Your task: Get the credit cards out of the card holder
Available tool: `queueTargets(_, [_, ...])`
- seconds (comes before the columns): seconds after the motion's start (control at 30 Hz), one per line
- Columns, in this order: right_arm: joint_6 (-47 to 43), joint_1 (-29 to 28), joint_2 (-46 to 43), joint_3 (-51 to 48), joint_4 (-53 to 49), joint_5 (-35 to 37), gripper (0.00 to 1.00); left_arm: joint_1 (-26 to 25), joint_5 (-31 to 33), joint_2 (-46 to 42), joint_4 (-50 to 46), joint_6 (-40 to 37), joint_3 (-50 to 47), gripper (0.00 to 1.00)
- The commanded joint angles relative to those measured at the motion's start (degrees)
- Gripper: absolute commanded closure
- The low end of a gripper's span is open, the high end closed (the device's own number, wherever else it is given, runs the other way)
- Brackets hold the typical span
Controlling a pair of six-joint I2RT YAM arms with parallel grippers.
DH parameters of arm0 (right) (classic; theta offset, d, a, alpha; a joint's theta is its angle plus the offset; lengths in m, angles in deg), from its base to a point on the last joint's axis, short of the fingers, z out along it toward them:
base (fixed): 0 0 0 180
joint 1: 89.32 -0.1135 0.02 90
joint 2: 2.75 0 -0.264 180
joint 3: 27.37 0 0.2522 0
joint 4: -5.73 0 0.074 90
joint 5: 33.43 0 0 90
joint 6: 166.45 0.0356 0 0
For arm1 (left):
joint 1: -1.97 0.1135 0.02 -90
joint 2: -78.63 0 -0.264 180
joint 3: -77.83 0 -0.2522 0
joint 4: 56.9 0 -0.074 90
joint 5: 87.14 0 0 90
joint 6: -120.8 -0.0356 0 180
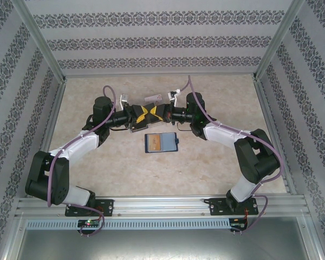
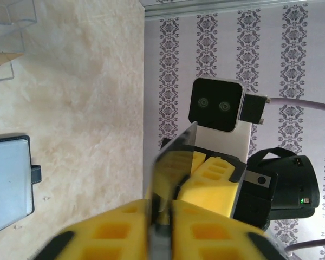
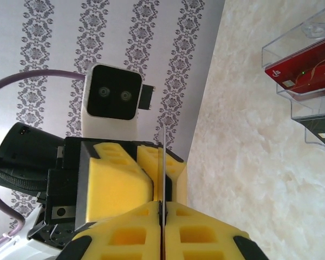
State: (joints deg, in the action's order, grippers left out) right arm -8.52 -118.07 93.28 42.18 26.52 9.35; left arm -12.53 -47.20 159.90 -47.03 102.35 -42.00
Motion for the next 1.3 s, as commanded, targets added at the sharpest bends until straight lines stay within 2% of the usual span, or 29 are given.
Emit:
queueTargets(0.0, [-0.07, -0.47, 0.23, -0.86, 0.39, 1.09, 0.88, 0.34, 0.66, -1.28, 4.62, 0.01, 0.04, 0.94])
queueTargets(0.07, [-2.08, -0.29, -0.13, -0.9, -2.69, 2.3, 0.77, 0.42, 1.26, -1.32, 1.57, -1.5, 0.6, 0.99])
queueTargets(0.13, [-5.83, -0.25, -0.62, 0.28, -10.8, 4.14, 0.64, 0.38, 2.05, -1.7, -3.13, -4.34, 1.71, 1.0])
queueTargets(0.33, [-10.78, 0.61, -2.86, -0.13, -23.04, 12.07, 0.41, 0.52, 10.37, -2.85, -29.78, -22.19, 9.67, 1.0])
queueTargets(0.5, [-14.94, 1.06, -4.78, -1.21, -31.66, 19.82, 0.23, 0.46, 20.12, 0.68, -49.43, -37.64, 18.46, 0.99])
queueTargets(0.67, [-19.32, 1.57, -7.25, -2.62, -36.52, 25.8, 0.11, -0.19, 29.03, 6.15, -59.41, -51.45, 26.34, 1.0])
queueTargets(0.73, [-20.48, 2.11, -7.83, -3.13, -37.39, 26.55, 0.02, -0.81, 31.62, 8.01, -60.93, -56.08, 28.56, 1.0])
queueTargets(0.97, [-23.09, 5.18, -9.9, -4.88, -39.65, 27.48, 0.02, -1.91, 37.35, 14.85, -71.05, -73.01, 39.61, 1.0])
queueTargets(1.17, [-23.45, 7.44, -9.18, -4.99, -39.08, 24.21, 0.02, -5.72, 40.78, 18.68, -72.37, -87.5, 43.04, 1.0])
queueTargets(1.27, [-24.04, 7.91, -9.76, -4.97, -40.2, 23.45, 0.02, -6.84, 41.21, 21.76, -74.71, -92.1, 46.28, 1.0])
